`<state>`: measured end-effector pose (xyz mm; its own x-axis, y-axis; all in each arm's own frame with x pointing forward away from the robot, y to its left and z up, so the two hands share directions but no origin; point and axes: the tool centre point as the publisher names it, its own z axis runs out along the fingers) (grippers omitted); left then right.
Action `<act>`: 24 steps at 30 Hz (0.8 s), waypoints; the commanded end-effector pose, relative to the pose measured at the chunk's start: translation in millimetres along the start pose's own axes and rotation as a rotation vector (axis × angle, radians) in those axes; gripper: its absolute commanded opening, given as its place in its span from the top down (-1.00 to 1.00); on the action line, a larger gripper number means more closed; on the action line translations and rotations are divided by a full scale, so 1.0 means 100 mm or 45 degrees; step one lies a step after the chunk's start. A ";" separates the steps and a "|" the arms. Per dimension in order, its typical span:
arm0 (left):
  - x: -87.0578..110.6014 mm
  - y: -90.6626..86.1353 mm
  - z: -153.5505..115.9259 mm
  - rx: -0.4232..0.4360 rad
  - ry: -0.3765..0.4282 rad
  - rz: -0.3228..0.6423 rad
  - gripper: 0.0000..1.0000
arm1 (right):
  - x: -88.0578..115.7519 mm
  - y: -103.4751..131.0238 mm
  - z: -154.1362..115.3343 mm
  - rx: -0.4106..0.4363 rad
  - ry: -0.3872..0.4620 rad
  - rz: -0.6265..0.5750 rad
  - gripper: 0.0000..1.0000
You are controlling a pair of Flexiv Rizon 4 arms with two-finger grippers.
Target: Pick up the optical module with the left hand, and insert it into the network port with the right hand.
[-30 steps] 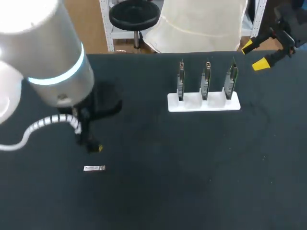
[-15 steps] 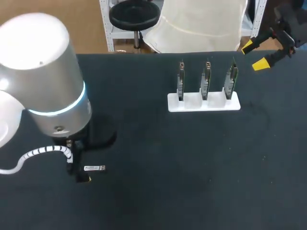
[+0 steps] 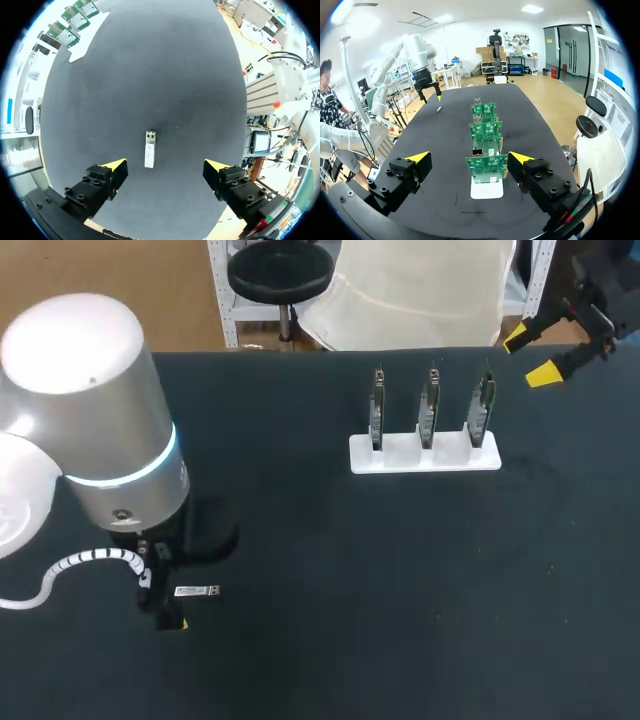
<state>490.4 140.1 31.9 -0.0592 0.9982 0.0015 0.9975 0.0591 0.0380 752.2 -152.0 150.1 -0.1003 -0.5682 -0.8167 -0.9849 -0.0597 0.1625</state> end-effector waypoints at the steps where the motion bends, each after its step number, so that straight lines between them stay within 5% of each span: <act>1: -0.03 0.03 0.13 0.011 0.023 -0.007 -1.00 | 0.00 0.01 0.01 0.004 -0.001 -0.002 -1.00; 24: 0.07 0.04 0.48 0.030 0.099 -0.064 -1.00 | 0.00 0.01 0.01 0.004 -0.001 -0.002 -1.00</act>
<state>493.7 147.1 -13.5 -0.1120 0.9908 0.0762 0.9937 0.1109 0.0190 752.2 -152.0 150.1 -0.1003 -0.5682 -0.8167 -0.9849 -0.0597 0.1625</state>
